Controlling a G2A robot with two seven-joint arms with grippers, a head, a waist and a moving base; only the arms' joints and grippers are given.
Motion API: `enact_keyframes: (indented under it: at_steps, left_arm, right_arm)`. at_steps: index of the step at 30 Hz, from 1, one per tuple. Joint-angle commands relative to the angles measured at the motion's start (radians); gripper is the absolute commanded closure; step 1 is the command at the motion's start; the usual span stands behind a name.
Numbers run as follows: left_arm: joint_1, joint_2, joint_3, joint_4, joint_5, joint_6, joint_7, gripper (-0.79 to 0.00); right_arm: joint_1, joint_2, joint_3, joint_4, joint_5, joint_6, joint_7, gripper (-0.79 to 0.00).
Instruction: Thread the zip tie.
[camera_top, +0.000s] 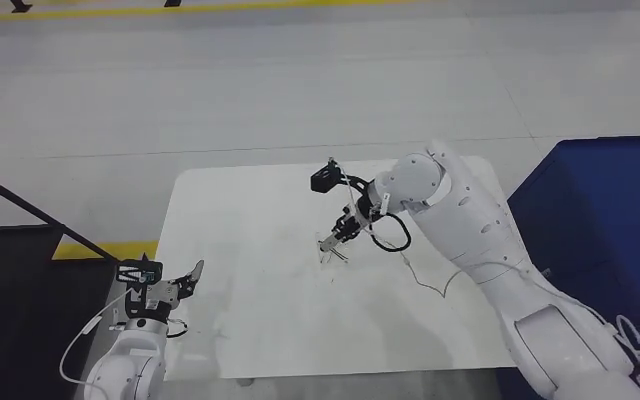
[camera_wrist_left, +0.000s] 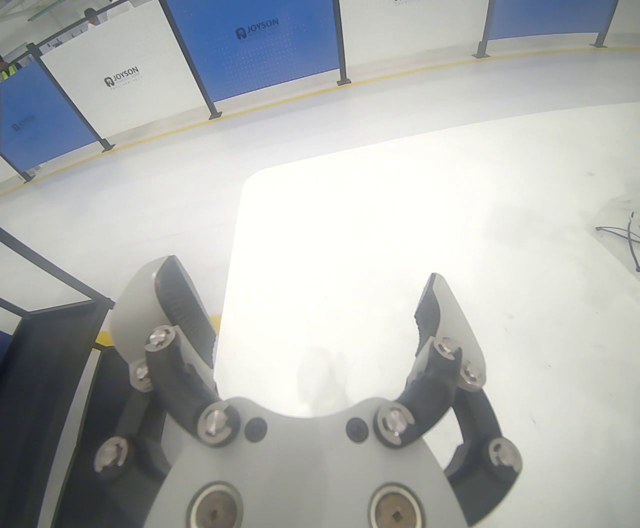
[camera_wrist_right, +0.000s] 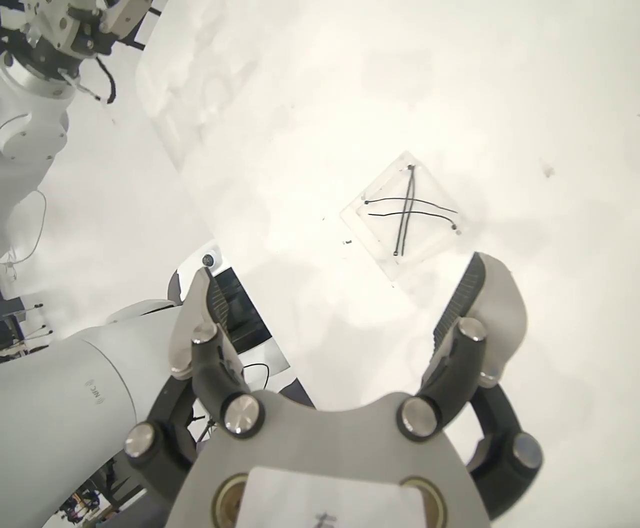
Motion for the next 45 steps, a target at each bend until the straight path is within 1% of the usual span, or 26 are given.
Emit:
enact_keyframes:
  at_steps: [1, 5, 7, 8, 9, 10, 11, 14, 17, 21, 23, 29, 33, 42, 45]
  left_arm:
    - [0.000, 0.000, 0.000, 0.000, 0.000, 0.000, 0.000, -0.785]
    - [0.000, 0.000, 0.000, 0.000, 0.000, 0.000, 0.000, -0.785]
    - [0.000, 0.000, 0.000, 0.000, 0.000, 0.000, 0.000, -0.785]
    - [0.000, 0.000, 0.000, 0.000, 0.000, 0.000, 0.000, -0.785]
    - [0.000, 0.000, 0.000, 0.000, 0.000, 0.000, 0.000, -0.785]
    - [0.000, 0.000, 0.000, 0.000, 0.000, 0.000, 0.000, -0.785]
    - [0.000, 0.000, 0.000, 0.000, 0.000, 0.000, 0.000, -0.785]
    - [0.000, 0.000, 0.000, 0.000, 0.000, 0.000, 0.000, -0.785]
    - [0.000, 0.000, 0.000, 0.000, 0.000, 0.000, 0.000, -0.785]
    - [0.000, 0.000, 0.000, 0.000, 0.000, 0.000, 0.000, -0.785]
    - [0.000, 0.000, 0.000, 0.000, 0.000, 0.000, 0.000, -0.785]
    - [0.000, 0.000, 0.000, 0.000, 0.000, 0.000, 0.000, -0.785]
    - [0.000, 0.000, 0.000, 0.000, 0.000, 0.000, 0.000, -0.785]
    - [0.000, 0.000, 0.000, 0.000, 0.000, 0.000, 0.000, -0.785]
    - [0.000, 0.000, 0.000, 0.000, 0.000, 0.000, 0.000, -0.785]
  right_arm:
    - [0.108, 0.015, -0.133, 0.087, 0.356, 0.000, 0.007, -0.785]
    - [0.205, 0.015, -0.300, 0.160, 0.512, 0.000, 0.007, -0.785]
    - [0.247, 0.008, -0.365, 0.190, 0.541, 0.000, 0.006, -0.785]
    - [0.261, 0.004, -0.390, 0.201, 0.543, -0.009, -0.002, -0.736]
    - [0.272, 0.001, -0.416, 0.209, 0.541, -0.020, -0.013, -0.613]
    - [0.287, -0.002, -0.442, 0.227, 0.519, -0.032, -0.025, -0.456]
    - [0.302, -0.005, -0.464, 0.260, 0.486, -0.047, -0.040, -0.394]
    - [0.322, -0.029, -0.512, 0.336, 0.436, -0.074, -0.067, -0.379]
    - [0.336, -0.065, -0.538, 0.431, 0.382, -0.088, -0.102, -0.366]
    - [0.339, -0.118, -0.557, 0.515, 0.362, -0.119, -0.129, -0.329]
    - [0.340, -0.143, -0.564, 0.548, 0.354, -0.129, -0.136, -0.289]
    - [0.337, -0.216, -0.595, 0.646, 0.284, -0.118, -0.184, -0.228]
    - [0.330, -0.256, -0.608, 0.702, 0.250, -0.121, -0.200, -0.191]
    - [0.329, -0.324, -0.613, 0.812, 0.201, -0.137, -0.229, -0.157]
    - [0.325, -0.339, -0.613, 0.835, 0.191, -0.146, -0.233, -0.142]
